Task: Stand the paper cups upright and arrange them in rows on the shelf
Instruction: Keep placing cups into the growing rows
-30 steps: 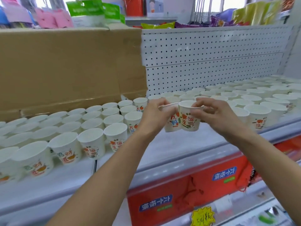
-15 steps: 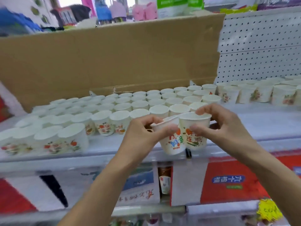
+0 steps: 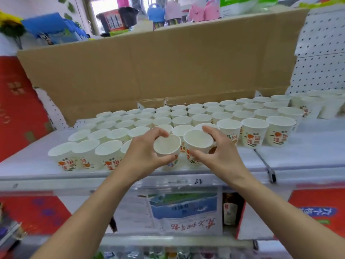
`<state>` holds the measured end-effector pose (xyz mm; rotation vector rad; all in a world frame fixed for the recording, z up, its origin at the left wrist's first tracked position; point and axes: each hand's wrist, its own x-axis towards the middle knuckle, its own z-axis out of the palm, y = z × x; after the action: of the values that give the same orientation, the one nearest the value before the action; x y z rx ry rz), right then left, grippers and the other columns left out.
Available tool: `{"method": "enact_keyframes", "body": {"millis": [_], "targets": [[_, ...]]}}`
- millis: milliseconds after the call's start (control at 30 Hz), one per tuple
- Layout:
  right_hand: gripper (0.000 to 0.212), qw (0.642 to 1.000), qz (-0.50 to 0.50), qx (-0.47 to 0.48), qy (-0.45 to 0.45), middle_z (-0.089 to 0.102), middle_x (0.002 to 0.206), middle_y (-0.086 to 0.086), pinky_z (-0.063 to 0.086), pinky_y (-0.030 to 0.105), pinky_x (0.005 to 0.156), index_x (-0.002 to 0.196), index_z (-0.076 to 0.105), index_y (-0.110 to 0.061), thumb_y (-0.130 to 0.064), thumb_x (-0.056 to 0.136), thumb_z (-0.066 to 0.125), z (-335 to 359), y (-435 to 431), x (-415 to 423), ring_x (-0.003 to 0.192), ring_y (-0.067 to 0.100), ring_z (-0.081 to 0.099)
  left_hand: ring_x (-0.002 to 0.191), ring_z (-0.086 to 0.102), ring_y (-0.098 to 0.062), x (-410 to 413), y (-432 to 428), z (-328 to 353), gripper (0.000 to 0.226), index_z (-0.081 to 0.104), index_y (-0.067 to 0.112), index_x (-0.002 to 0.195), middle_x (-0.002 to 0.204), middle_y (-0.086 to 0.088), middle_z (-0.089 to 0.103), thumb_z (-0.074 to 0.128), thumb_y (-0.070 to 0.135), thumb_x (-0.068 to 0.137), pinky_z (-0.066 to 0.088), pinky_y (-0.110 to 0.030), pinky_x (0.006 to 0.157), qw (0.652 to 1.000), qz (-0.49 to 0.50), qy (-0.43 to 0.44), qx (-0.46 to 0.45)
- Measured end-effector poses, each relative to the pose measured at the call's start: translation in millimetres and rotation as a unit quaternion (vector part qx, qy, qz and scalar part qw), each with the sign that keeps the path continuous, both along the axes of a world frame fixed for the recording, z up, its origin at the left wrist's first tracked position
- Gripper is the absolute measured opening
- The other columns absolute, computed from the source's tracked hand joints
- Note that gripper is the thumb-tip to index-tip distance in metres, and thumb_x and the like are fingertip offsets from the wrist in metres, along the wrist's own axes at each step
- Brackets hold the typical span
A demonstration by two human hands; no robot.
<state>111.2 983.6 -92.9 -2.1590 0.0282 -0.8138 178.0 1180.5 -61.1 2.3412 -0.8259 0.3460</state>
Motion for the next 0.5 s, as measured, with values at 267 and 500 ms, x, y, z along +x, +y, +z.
{"method": "enact_keyframes", "body": {"millis": [267,500], "targets": [[0.07,0.997,0.0,-0.06,0.046,0.049,0.136,-0.008,0.034,0.022,0.099,0.138,0.045,-0.026,-0.045,0.077,0.074,-4.9,4.8,2.4,0.122,0.007,0.042,0.127,0.04,0.0,5.6,16.3,7.3,0.054,0.06,0.045,0.116,0.131,0.024,0.054,0.065,0.069,0.068,0.02,-0.032,0.108,0.984,0.002,-0.134,0.115],[0.026,0.997,0.03,-0.051,0.04,0.055,0.113,-0.009,0.052,0.034,0.088,0.104,0.067,-0.026,-0.035,0.08,0.073,-6.2,5.0,1.8,0.101,0.006,0.054,0.105,0.028,0.006,1.8,25.2,11.2,0.014,0.069,0.049,0.095,0.107,0.019,0.055,0.064,0.048,0.083,0.014,-0.034,0.105,0.988,-0.012,-0.096,0.118]]}}
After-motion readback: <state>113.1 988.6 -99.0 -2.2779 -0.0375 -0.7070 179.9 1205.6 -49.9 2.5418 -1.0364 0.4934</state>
